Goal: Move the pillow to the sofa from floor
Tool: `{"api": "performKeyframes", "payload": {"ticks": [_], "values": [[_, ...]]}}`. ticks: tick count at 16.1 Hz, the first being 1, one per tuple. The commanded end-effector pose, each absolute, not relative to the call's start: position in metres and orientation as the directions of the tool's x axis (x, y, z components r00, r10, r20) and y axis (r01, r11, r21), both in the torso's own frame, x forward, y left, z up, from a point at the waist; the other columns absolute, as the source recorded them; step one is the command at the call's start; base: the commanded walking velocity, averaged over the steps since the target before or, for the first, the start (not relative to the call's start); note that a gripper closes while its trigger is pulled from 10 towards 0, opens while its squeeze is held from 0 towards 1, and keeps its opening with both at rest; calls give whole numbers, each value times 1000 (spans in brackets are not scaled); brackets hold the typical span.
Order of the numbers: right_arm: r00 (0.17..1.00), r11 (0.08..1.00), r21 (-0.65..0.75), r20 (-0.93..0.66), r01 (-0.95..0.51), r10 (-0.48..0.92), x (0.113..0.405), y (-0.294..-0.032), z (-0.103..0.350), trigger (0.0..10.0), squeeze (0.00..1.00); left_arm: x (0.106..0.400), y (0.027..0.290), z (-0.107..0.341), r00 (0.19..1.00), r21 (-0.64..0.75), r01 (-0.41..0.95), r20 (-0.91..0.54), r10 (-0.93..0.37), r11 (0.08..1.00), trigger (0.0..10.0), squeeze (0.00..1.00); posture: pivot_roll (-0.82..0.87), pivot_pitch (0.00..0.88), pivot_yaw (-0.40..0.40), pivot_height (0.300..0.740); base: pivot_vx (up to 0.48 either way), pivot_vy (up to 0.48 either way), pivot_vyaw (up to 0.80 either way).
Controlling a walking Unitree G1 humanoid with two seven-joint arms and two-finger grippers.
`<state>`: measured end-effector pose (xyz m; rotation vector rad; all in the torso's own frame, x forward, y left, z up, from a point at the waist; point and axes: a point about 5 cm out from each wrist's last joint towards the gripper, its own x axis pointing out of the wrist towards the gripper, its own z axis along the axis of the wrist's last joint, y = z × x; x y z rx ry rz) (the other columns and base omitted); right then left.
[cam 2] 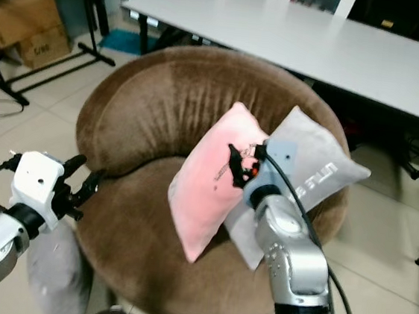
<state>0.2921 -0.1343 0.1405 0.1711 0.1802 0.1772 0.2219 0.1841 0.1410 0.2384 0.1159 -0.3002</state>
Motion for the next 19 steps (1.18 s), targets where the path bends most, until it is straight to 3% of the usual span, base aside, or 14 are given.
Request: {"api": "performKeyframes", "payload": {"ticks": [1,10,19], "values": [[963,971,167,-176,-173,202,289,-133,140,10000,0,221,182,142,952,226,301,-136,-276,926,10000,0,67,0,-24,740,-259,0,0],[947,972,74,-220,-221,232,292,-135,134,10000,0,220,187,143,970,227,241,-101,-223,944,10000,0,78,0,-39,740,0,0,0],[941,975,56,-255,-214,221,286,-128,122,10000,0,217,190,141,975,227,213,-108,-193,950,10000,0,88,0,-52,740,0,309,0]]}}
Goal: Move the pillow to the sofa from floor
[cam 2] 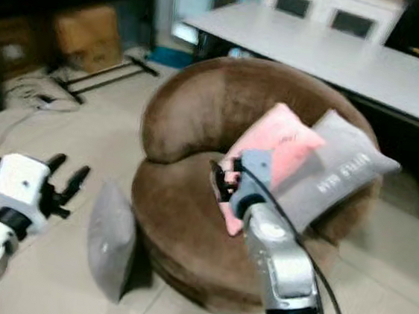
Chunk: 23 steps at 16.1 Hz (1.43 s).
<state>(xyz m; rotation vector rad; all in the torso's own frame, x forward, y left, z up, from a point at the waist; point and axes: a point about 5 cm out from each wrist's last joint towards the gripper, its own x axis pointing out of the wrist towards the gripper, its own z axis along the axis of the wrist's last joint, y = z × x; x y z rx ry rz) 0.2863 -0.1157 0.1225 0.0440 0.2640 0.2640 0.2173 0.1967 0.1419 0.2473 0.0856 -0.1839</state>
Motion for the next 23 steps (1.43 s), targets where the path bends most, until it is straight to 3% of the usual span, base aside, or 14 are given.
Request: {"api": "performKeyframes", "payload": {"ticks": [1,12,14,23], "values": [[941,975,62,-256,-213,221,286,-127,122,10000,0,217,192,141,976,228,208,-109,-187,951,10000,0,87,0,-52,740,0,386,0],[943,978,83,-262,-190,206,288,-129,119,10000,0,220,199,137,978,209,192,-121,-170,959,10000,0,85,0,-48,740,0,410,0],[935,971,70,-260,-229,240,287,-126,120,10000,0,220,196,139,977,214,205,-107,-185,955,10000,0,87,0,-47,740,0,0,0],[918,956,75,-268,-283,293,285,-119,117,10000,0,224,198,140,978,235,200,-108,-179,951,10000,0,88,0,-42,740,128,0,800]]}}
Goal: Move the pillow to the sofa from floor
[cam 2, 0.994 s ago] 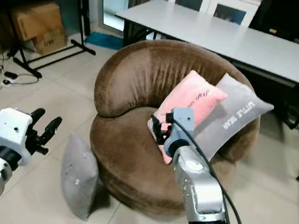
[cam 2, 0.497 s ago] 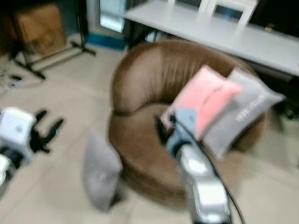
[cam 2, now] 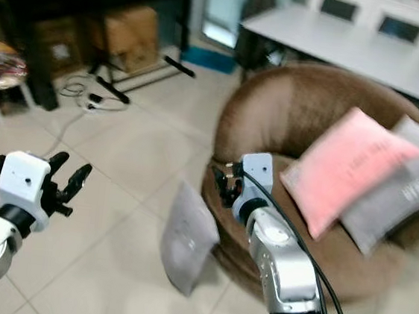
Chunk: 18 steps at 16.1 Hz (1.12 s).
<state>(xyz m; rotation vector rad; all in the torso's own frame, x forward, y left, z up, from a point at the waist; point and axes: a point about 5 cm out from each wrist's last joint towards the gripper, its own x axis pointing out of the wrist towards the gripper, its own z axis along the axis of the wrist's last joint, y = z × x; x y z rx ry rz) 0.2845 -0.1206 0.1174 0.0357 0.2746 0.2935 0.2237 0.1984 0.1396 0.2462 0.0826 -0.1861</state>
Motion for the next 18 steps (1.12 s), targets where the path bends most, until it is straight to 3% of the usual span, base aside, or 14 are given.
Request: {"api": "performKeyframes", "payload": {"ticks": [1,4,11,18], "values": [[918,956,75,-270,-282,292,285,-120,117,10000,0,224,198,140,978,234,200,-107,-180,951,10000,0,89,0,-43,740,315,0,800],[917,958,64,-277,-280,286,286,-121,116,10000,0,224,197,140,978,238,199,-106,-178,951,10000,0,90,0,-46,740,315,0,800],[927,974,77,-299,-211,225,289,-128,113,10000,0,226,196,140,979,237,196,-105,-176,952,10000,0,89,0,-46,740,323,0,0],[940,985,61,-295,-161,172,292,-140,112,10000,0,225,197,140,979,246,195,-105,-174,950,10000,0,90,0,-47,740,274,0,-646]]}}
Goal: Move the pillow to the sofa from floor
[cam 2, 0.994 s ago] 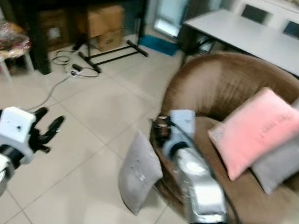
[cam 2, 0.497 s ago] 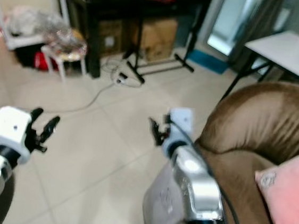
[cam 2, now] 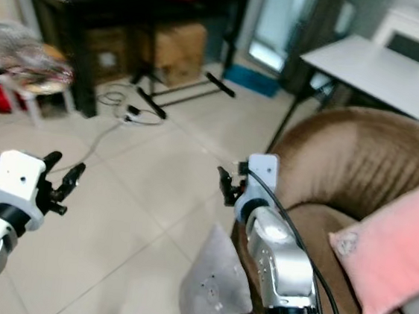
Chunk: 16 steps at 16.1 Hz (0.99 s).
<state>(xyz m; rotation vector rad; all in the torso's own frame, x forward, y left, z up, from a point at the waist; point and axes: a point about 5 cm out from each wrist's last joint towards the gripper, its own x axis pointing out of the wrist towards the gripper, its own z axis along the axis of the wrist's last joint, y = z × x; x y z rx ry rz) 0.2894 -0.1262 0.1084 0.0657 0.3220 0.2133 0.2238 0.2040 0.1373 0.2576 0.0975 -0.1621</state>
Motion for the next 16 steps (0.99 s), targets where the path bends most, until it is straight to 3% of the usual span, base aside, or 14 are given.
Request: {"api": "performKeyframes", "payload": {"ticks": [1,5,11,16], "values": [[935,982,52,-301,-181,189,291,-139,111,10000,0,225,197,139,980,255,193,-102,-172,948,10000,0,89,0,-47,740,0,0,0],[905,962,49,-329,-268,269,287,-136,106,10000,0,224,195,138,981,260,190,-98,-170,947,10000,0,86,0,-50,740,0,0,0],[896,958,40,-343,-285,281,286,-141,96,10000,0,222,199,136,990,273,138,-76,-121,952,10000,0,98,0,-67,680,0,0,0],[930,986,168,-362,2,59,280,-163,75,10000,0,224,213,139,1000,306,-15,5,14,952,10000,0,102,0,-72,630,0,0,0]]}}
